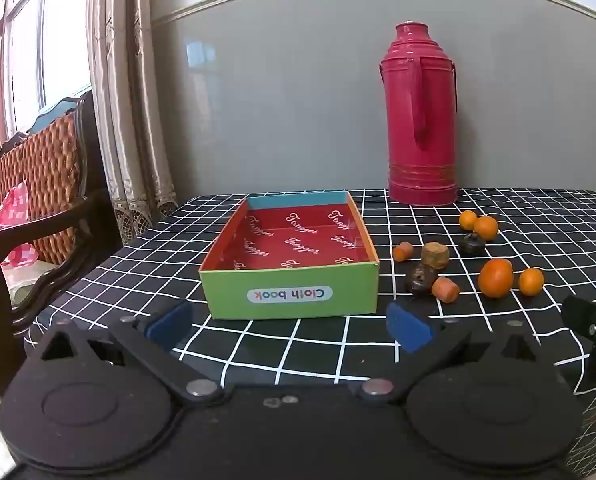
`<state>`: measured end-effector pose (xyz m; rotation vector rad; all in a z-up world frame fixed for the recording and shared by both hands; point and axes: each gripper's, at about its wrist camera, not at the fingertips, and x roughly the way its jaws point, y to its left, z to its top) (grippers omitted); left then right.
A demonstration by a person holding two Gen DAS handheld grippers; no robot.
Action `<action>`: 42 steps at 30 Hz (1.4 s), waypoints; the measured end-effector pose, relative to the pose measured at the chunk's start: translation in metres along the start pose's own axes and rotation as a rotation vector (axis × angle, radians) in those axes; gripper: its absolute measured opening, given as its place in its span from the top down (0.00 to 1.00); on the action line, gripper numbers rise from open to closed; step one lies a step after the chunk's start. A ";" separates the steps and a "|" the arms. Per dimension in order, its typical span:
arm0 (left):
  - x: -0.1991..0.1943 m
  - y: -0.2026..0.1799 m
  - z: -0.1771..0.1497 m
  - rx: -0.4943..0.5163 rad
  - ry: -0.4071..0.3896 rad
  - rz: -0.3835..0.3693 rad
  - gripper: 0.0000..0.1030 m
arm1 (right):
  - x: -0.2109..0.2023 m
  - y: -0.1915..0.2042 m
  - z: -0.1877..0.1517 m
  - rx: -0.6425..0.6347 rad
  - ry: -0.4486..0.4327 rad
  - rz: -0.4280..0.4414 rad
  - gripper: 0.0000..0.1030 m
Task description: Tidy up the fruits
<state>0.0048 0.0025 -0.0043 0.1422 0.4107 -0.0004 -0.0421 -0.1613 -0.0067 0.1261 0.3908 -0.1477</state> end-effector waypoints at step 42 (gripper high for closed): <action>-0.002 -0.008 -0.001 0.037 -0.007 -0.017 0.06 | -0.002 -0.003 -0.001 0.027 -0.010 0.007 0.00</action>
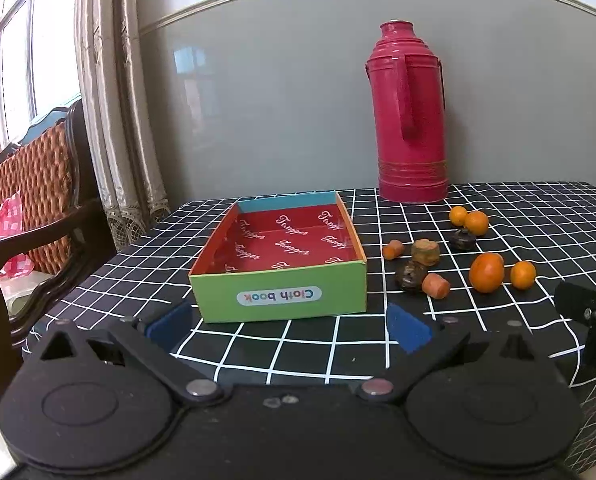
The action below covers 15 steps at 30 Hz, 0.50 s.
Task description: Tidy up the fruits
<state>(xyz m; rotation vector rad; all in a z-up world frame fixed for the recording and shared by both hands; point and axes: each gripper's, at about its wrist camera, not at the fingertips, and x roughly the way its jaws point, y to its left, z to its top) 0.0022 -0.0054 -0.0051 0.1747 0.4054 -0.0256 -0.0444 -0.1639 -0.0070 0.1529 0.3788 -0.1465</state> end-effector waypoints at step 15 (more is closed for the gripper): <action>0.000 -0.002 0.000 0.010 0.002 -0.005 0.06 | -0.003 0.001 -0.001 0.009 -0.034 0.002 0.00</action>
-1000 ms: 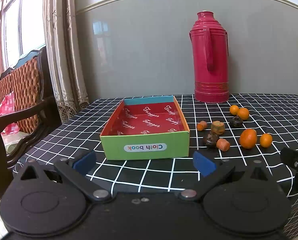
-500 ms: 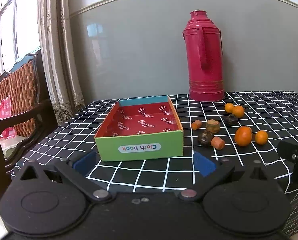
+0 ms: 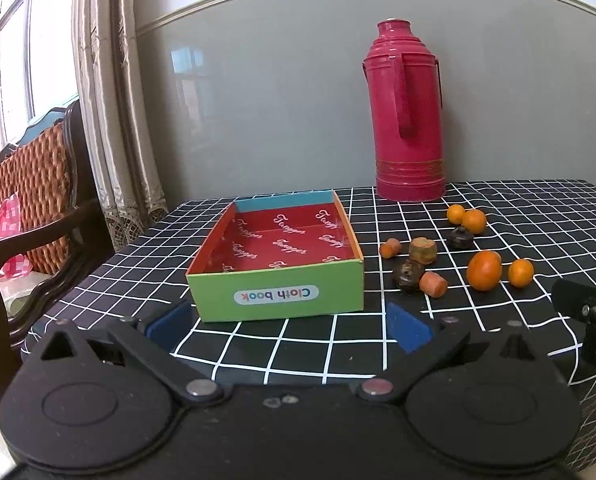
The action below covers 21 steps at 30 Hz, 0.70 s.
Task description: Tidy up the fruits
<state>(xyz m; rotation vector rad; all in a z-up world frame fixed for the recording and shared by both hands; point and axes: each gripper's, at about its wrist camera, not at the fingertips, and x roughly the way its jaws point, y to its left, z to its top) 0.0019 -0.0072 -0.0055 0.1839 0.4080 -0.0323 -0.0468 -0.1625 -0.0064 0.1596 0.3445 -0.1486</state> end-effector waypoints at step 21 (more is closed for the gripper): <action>0.014 -0.058 0.006 0.250 -0.050 -0.153 0.06 | -0.031 -0.052 0.015 0.182 -0.188 -0.187 0.00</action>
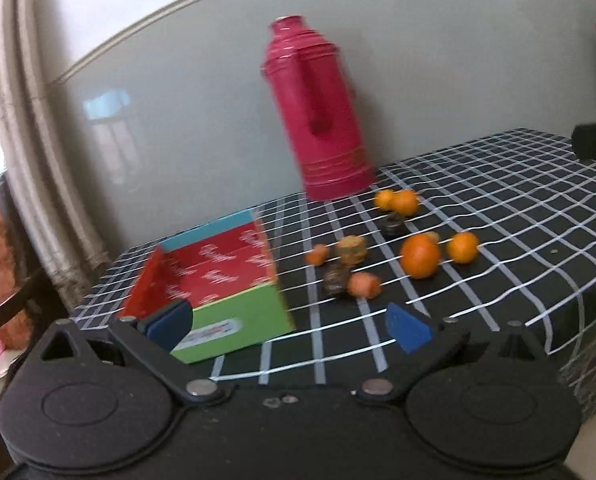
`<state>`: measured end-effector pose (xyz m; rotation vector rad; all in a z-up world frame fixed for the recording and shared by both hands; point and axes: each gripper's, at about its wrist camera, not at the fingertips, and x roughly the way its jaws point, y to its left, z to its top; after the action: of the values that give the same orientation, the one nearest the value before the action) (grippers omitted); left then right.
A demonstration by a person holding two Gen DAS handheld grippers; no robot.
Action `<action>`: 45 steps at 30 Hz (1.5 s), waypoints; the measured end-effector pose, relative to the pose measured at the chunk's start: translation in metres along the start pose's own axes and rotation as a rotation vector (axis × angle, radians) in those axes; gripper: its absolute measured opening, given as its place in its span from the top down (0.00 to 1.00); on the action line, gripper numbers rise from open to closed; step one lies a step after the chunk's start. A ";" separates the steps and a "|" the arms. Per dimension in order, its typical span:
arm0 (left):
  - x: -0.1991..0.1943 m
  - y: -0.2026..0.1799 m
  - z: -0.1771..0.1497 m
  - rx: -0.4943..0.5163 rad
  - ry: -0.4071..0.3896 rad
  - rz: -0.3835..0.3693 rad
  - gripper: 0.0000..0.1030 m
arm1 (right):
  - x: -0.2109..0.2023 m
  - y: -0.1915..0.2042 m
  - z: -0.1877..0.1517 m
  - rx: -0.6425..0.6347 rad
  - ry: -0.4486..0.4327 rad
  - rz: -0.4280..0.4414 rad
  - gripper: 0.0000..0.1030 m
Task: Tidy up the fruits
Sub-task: 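Lower the left gripper onto the large orange and close on it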
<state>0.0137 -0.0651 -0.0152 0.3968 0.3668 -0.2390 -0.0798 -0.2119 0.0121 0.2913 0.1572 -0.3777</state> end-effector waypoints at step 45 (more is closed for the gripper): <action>0.100 -0.047 0.030 -0.047 0.049 -0.258 0.73 | 0.024 -0.041 0.009 0.129 0.073 -0.054 0.00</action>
<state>0.0993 -0.1350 -0.0445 0.3091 0.4715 -0.4725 -0.0729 -0.2590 0.0060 0.4294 0.2129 -0.4315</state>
